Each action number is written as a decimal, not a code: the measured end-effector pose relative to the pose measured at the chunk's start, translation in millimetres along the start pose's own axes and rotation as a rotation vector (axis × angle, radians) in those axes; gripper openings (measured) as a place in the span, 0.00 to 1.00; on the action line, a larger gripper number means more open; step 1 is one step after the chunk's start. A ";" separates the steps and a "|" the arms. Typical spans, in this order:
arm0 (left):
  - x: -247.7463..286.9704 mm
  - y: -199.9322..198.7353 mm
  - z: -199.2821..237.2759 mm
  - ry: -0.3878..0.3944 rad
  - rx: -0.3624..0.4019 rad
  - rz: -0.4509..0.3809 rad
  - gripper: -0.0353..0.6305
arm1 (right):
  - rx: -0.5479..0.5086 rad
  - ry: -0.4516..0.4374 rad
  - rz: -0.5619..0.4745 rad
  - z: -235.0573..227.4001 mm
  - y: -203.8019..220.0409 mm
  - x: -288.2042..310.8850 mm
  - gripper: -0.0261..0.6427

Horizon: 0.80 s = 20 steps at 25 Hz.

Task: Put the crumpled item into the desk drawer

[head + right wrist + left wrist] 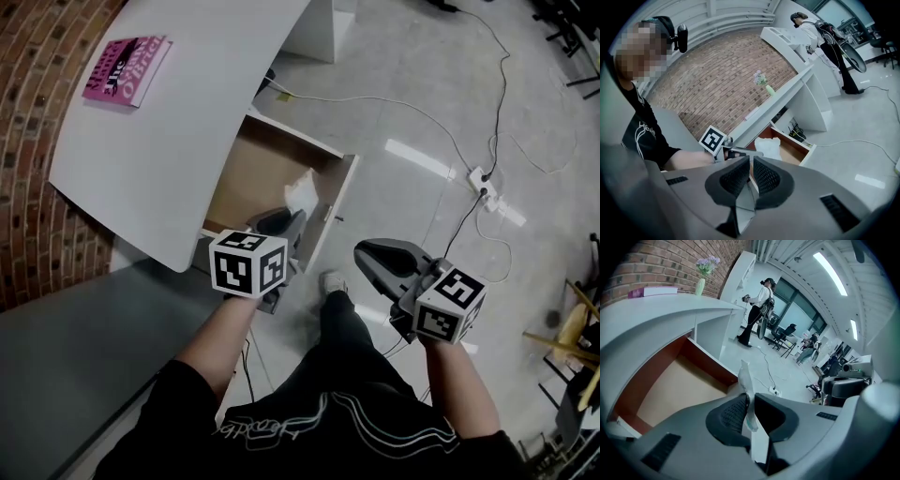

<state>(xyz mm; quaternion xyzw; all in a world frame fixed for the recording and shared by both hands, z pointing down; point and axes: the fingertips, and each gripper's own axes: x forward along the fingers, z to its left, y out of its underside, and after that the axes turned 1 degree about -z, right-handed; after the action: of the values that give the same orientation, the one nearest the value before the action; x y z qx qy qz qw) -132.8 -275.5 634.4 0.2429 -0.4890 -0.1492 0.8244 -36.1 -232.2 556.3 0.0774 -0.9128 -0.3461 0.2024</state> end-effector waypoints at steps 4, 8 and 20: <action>28.0 -1.6 17.1 -0.009 0.007 0.013 0.15 | 0.035 -0.005 0.018 -17.4 13.8 6.0 0.12; 61.5 6.2 38.5 -0.028 -0.005 0.029 0.15 | 0.037 -0.017 0.051 -34.0 29.0 13.1 0.12; 134.2 27.6 76.3 -0.024 -0.040 0.069 0.15 | 0.088 -0.053 0.106 -64.6 56.6 29.5 0.12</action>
<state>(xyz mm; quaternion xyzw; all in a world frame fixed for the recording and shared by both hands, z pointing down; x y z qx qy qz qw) -135.6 -336.7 778.8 0.2074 -0.5039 -0.1333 0.8278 -35.6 -236.9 647.0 0.0287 -0.9350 -0.2965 0.1924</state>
